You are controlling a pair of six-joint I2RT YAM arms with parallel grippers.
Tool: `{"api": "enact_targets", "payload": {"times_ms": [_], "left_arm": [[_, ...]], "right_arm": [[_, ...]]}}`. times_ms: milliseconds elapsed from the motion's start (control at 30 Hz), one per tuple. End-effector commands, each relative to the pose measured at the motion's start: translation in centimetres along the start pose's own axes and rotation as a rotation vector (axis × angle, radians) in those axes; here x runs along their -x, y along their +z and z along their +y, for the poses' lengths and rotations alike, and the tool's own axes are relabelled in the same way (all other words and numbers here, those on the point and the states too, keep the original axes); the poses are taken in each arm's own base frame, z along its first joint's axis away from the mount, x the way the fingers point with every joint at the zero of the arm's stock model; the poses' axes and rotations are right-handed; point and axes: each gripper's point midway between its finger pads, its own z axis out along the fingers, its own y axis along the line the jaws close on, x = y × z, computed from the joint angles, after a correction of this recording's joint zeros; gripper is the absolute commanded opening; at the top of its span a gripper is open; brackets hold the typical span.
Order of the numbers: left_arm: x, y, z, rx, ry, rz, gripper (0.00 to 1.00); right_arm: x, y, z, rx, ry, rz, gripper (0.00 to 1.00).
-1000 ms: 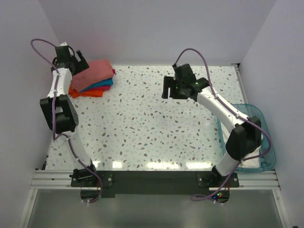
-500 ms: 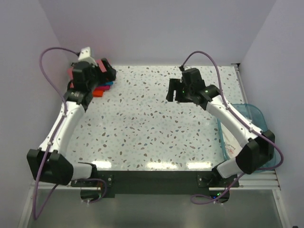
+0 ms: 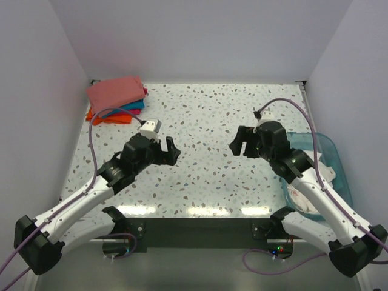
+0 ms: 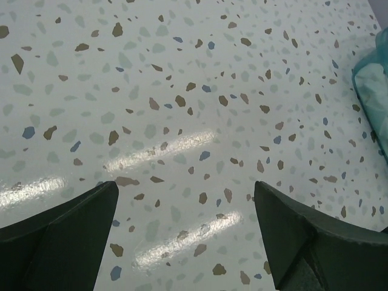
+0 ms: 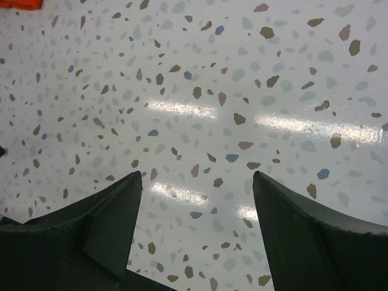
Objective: Fold and stack the t-shirts
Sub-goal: Reset both grippers
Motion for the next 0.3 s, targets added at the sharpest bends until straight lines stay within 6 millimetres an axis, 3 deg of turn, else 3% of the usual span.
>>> {"api": "enact_targets", "payload": {"times_ms": [0,167,267], "left_arm": [[0.4,-0.2,-0.8,-0.012,-0.019,-0.02,0.99],[1.8,-0.2,-1.9,-0.038,0.05,0.006,0.99],[2.7,-0.5,-2.3,-0.05,0.086,0.004,0.99]], "right_arm": [[-0.8,0.2,-1.5,-0.057,0.002,-0.03,0.77],[-1.8,0.9,-2.2,-0.072,0.004,-0.023,0.77],[-1.4,1.0,-2.3,-0.083,0.007,-0.039,0.77]]}}
